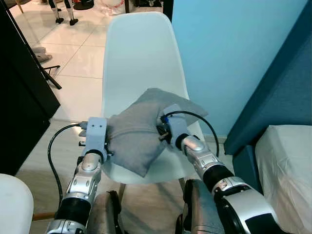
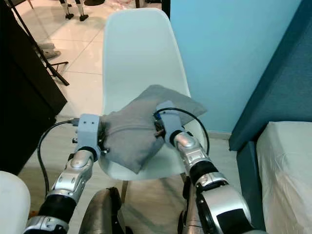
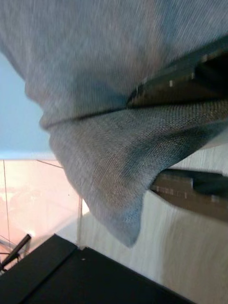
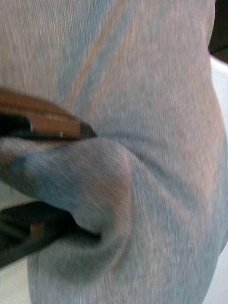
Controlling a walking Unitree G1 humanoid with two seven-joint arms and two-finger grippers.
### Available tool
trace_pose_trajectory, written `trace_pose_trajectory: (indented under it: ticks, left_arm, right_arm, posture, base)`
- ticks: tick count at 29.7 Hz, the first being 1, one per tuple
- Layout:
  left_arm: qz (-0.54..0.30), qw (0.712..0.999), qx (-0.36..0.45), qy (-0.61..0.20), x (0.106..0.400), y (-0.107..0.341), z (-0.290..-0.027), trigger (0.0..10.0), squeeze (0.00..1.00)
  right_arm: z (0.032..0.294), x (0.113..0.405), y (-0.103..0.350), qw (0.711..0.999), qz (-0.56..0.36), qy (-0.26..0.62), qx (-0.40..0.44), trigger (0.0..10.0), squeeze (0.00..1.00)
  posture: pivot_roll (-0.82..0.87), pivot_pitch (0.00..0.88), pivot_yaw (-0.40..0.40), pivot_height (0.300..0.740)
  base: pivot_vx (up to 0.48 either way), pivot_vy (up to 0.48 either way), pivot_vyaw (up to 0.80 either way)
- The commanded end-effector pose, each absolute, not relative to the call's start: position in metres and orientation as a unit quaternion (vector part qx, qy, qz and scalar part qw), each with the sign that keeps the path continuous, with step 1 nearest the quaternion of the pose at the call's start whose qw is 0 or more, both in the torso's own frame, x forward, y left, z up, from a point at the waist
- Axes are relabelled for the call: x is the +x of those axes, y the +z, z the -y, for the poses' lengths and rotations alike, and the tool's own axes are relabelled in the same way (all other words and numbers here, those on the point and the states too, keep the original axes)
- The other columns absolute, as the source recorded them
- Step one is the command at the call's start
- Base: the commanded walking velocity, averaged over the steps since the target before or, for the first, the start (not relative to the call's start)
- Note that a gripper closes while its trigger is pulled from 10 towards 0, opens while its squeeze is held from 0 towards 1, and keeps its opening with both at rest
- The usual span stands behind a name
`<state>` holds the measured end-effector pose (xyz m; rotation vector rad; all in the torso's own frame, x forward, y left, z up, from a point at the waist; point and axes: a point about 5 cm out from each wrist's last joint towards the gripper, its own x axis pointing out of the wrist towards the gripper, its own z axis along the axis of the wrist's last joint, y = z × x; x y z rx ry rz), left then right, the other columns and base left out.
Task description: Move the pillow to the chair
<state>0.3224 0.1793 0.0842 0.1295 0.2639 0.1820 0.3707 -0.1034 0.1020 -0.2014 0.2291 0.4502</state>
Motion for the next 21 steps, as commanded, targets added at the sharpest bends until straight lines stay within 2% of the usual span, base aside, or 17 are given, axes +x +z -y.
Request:
trace_pose_trajectory:
  ticks: [1, 9, 10, 11, 12, 13, 14, 16, 17, 19, 21]
  left_arm:
    - [-0.127, 0.983, 0.067, 0.114, 0.318, 0.085, -0.191, 10.0, 1.0]
    - [-0.127, 0.98, 0.082, 0.126, 0.313, 0.092, -0.204, 10.0, 1.0]
    - [-0.122, 0.975, 0.1, 0.155, 0.309, 0.098, -0.221, 10.0, 1.0]
    - [-0.122, 0.975, 0.1, 0.155, 0.309, 0.098, -0.221, 10.0, 1.0]
    - [-0.108, 0.965, 0.125, 0.201, 0.306, 0.108, -0.245, 10.0, 0.38]
    - [-0.108, 0.965, 0.125, 0.201, 0.306, 0.108, -0.245, 10.0, 0.38]
    - [-0.092, 0.955, 0.141, 0.244, 0.303, 0.118, -0.263, 10.0, 0.0]
    - [-0.092, 0.955, 0.141, 0.244, 0.303, 0.118, -0.263, 10.0, 0.0]
    - [-0.047, 0.951, 0.127, 0.279, 0.306, 0.135, -0.272, 10.0, 0.0]
    - [0.012, 0.96, 0.076, 0.27, 0.319, 0.154, -0.257, 10.0, 0.0]
    - [0.012, 0.96, 0.076, 0.27, 0.319, 0.154, -0.257, 10.0, 0.0]
  right_arm:
    - [0.119, 0.374, 0.107, 0.973, -0.098, 0.188, -0.09, 10.0, 1.0]
    - [0.131, 0.377, 0.116, 0.978, -0.08, 0.173, -0.087, 10.0, 1.0]
    - [0.147, 0.38, 0.122, 0.979, -0.073, 0.143, -0.127, 10.0, 0.83]
    - [0.147, 0.38, 0.122, 0.979, -0.073, 0.143, -0.127, 10.0, 0.83]
    - [0.173, 0.385, 0.135, 0.983, -0.06, 0.085, -0.149, 10.0, 0.0]
    - [0.173, 0.385, 0.135, 0.983, -0.06, 0.085, -0.149, 10.0, 0.0]
    - [0.194, 0.388, 0.152, 0.986, -0.036, 0.033, -0.162, 10.0, 0.0]
    - [0.194, 0.388, 0.152, 0.986, -0.036, 0.033, -0.162, 10.0, 0.0]
    - [0.208, 0.39, 0.173, 0.987, 0.009, -0.017, -0.16, 10.0, 0.0]
    - [0.212, 0.389, 0.202, 0.988, 0.101, -0.068, -0.091, 10.0, 0.0]
    - [0.212, 0.389, 0.202, 0.988, 0.101, -0.068, -0.091, 10.0, 0.0]
  posture:
    - [0.04, 0.119, -0.002, 0.541]
    - [0.04, 0.116, -0.001, 0.541]
    - [0.05, 0.121, -0.006, 0.541]
    - [0.05, 0.121, -0.006, 0.541]
    - [0.05, 0.121, -0.004, 0.541]
    - [0.05, 0.121, -0.004, 0.541]
    - [0.05, 0.122, -0.001, 0.541]
    - [0.05, 0.122, -0.001, 0.541]
    - [0.04, 0.12, 0.005, 0.541]
    - [0.04, 0.11, 0.006, 0.541]
    - [0.04, 0.11, 0.006, 0.541]
  base:
    - [0.0, 0.0, 0.0]
    - [0.0, 0.0, 0.0]
    - [0.0, 0.0, 0.0]
    - [0.0, 0.0, 0.0]
    - [0.0, 0.0, 0.0]
    - [0.0, 0.0, 0.0]
    - [0.0, 0.0, 0.0]
    - [0.0, 0.0, 0.0]
    - [0.0, 0.0, 0.0]
    - [0.0, 0.0, 0.0]
    - [0.0, 0.0, 0.0]
